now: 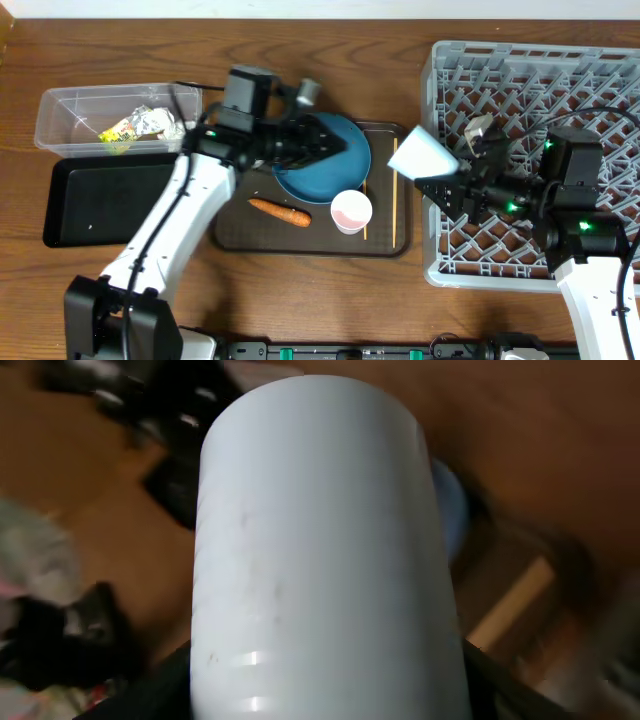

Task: Sort waste into correct bins and load items into the dishwasher rack
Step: 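Place the light-blue cup upside down in the rack with right gripper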

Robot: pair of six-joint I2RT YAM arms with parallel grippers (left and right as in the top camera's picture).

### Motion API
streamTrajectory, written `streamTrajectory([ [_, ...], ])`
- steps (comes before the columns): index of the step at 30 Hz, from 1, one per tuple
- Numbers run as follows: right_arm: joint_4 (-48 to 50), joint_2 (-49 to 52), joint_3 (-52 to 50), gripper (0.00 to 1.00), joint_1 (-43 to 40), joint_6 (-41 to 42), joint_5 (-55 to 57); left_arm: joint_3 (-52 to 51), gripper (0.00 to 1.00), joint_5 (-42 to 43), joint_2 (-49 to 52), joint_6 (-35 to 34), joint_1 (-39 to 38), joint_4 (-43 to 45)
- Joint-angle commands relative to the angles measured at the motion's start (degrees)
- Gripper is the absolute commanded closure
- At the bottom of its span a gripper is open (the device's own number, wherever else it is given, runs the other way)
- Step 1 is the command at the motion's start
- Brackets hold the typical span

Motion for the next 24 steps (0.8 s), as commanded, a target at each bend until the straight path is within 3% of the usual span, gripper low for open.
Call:
streamTrajectory([
  [1,-4.94,-0.85,3.34,0.54,-0.46,6.12,15.54,0.37,0.84,-21.90,-2.47,8.44,3.10,-5.46],
  [5,-14.19,-0.76,10.58,0.59,-1.64,11.58,29.20,0.37,0.84,-36.26,-3.87,8.41,5.90,-14.38],
  [10,-21.75,-0.48,18.82,0.58,-5.86,17.57,43.19,0.37,0.84,-46.84,-4.39,8.44,9.51,-22.01],
  [16,-30.69,3.78,26.08,0.59,-16.55,19.80,48.24,0.37,0.90,-47.84,-4.39,8.41,12.24,-26.18],
  [24,-40.59,20.13,37.09,0.57,-32.96,20.33,48.24,0.37,0.90,-47.84,-4.39,8.41,12.24,-26.77],
])
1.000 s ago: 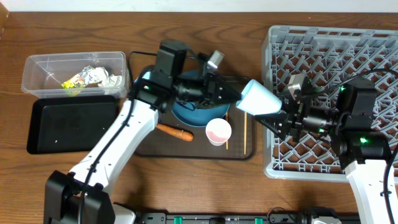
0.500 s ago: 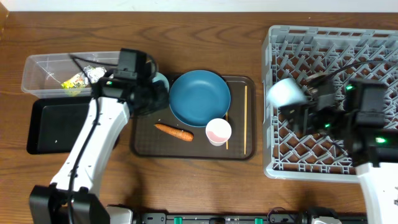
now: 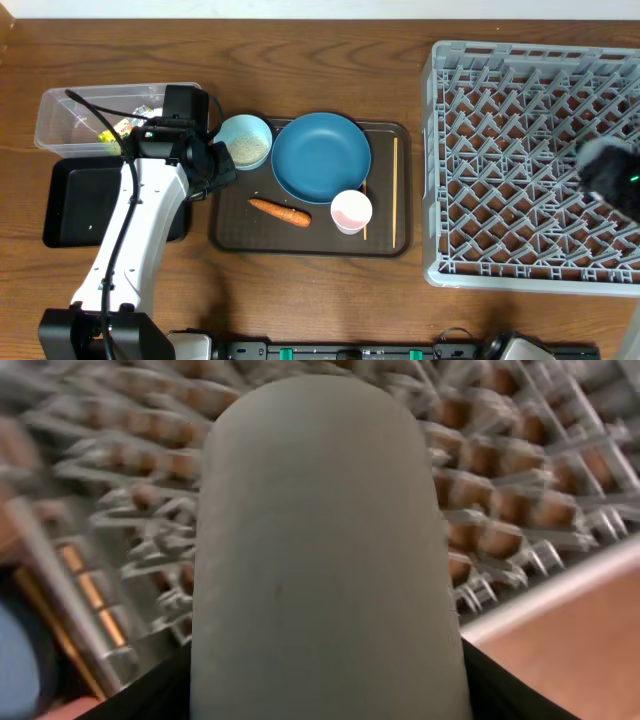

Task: Sort waste into correct bins and load items into the dishwasher rack
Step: 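Place the light-blue cup upside down in the rack with right gripper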

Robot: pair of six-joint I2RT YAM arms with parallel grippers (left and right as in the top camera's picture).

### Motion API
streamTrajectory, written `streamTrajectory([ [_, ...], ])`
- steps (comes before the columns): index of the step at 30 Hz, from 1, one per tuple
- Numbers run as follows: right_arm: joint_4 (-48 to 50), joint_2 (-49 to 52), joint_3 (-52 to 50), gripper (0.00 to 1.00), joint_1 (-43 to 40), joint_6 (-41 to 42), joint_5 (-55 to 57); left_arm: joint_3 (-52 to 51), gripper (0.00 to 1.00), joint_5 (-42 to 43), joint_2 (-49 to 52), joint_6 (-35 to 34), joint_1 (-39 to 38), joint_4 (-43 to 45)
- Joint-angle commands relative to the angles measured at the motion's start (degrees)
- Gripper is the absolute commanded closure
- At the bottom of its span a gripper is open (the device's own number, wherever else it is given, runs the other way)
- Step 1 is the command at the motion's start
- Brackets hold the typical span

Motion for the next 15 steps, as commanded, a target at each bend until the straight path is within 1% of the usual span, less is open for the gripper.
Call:
streamTrajectory([
  [1,-1.11,6.36,4.35,0.57,-5.18,1.31,1.40,0.35,0.91,-1.53,-0.46,0.72,0.13,-0.20],
  [4,-0.09,10.51,5.70,0.58,-8.41,1.64,1.86,0.35,0.90,-1.51,-0.46,0.72,0.13,-0.22],
  [9,2.36,13.97,5.70,0.59,-11.98,3.23,5.44,0.35,0.90,-1.36,-0.48,0.72,0.13,-0.24],
  [15,4.28,17.92,5.68,0.58,-14.67,3.30,5.18,0.35,0.90,-1.33,-0.46,0.72,0.13,-0.26],
])
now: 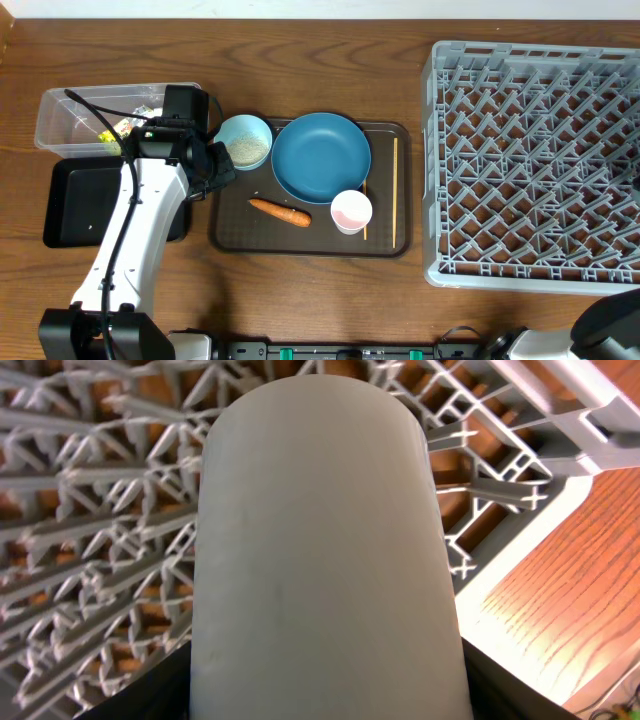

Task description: Sort waste into correct bins and load items into the dishwasher rack

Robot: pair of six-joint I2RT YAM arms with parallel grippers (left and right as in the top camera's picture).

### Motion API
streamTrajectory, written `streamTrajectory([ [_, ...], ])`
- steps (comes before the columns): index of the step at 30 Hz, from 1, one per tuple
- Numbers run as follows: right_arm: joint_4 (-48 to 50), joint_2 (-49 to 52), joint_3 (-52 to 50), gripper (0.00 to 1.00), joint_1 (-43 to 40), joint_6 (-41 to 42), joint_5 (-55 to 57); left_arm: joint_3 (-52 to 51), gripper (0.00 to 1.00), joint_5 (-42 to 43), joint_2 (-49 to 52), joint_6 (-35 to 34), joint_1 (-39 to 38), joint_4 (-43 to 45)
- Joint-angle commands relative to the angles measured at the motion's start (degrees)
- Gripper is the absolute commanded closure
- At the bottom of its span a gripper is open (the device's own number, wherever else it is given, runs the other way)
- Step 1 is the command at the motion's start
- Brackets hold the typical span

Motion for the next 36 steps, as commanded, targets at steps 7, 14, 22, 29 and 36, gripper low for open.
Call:
streamTrajectory([
  [7,2.08,7.80,1.53,0.59,-1.44,1.53,-0.92,0.35,0.90,-0.68,-0.46,0.72,0.13,-0.17],
  [14,4.00,10.69,1.53,0.59,-1.44,1.55,-1.66,0.35,0.89,-0.70,-0.46,0.72,0.13,-0.17],
  [22,6.10,12.81,1.46,0.53,-1.44,1.51,-1.22,0.35,0.89,-0.68,-0.46,0.72,0.13,-0.20],
  [29,8.81,14.64,0.35,0.50,-1.44,1.51,-1.25,0.35,0.89,-0.68,-0.46,0.72,0.13,-0.17],
  [36,9.60,16.04,-0.70,0.48,-1.38,1.51,-2.21,0.35,0.89,-0.68,-0.46,0.72,0.13,-0.17],
])
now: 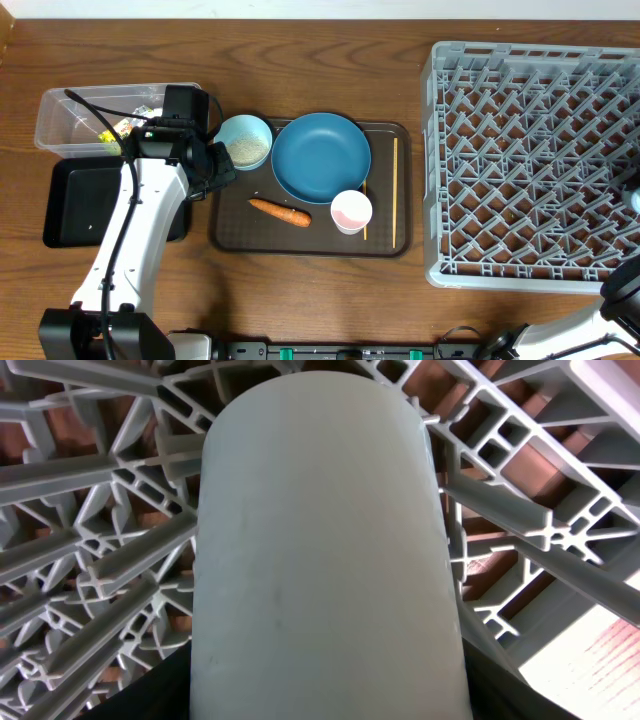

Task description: Sort waste into correct bins and load items into the dishwasher rack

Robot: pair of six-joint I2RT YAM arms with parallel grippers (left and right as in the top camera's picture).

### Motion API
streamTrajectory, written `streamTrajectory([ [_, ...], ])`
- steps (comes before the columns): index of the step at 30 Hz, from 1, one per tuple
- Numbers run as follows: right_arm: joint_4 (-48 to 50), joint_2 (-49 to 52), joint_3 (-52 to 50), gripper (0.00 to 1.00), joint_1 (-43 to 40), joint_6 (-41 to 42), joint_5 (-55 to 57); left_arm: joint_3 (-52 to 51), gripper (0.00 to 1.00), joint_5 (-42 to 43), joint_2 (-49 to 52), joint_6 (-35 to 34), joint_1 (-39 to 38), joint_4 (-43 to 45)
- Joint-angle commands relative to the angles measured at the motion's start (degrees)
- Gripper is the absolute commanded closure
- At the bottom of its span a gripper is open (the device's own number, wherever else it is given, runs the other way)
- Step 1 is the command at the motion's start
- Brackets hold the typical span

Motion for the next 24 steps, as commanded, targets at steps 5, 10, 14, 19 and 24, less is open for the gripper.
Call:
streamTrajectory([
  [5,-0.61,2.08,-0.72,0.50,-0.11,0.48,-4.79,0.35,0.89,-0.66,-0.46,0.66,0.13,-0.20],
  [10,-1.25,1.99,-0.70,0.52,-0.11,0.48,-5.25,0.35,0.89,-0.66,-0.46,0.68,0.13,-0.22],
  [14,-2.23,1.97,-0.68,0.51,-0.11,0.44,-7.63,0.35,0.89,-0.66,-0.46,0.68,0.13,-0.20],
  [19,-2.80,1.92,-0.68,0.51,-0.13,0.46,-11.23,0.35,0.89,-0.66,-0.46,0.68,0.13,-0.37],
  [24,-1.75,1.92,-0.68,0.41,-0.68,0.46,-11.26,0.35,0.89,-0.68,-0.46,0.68,0.13,-0.81],
])
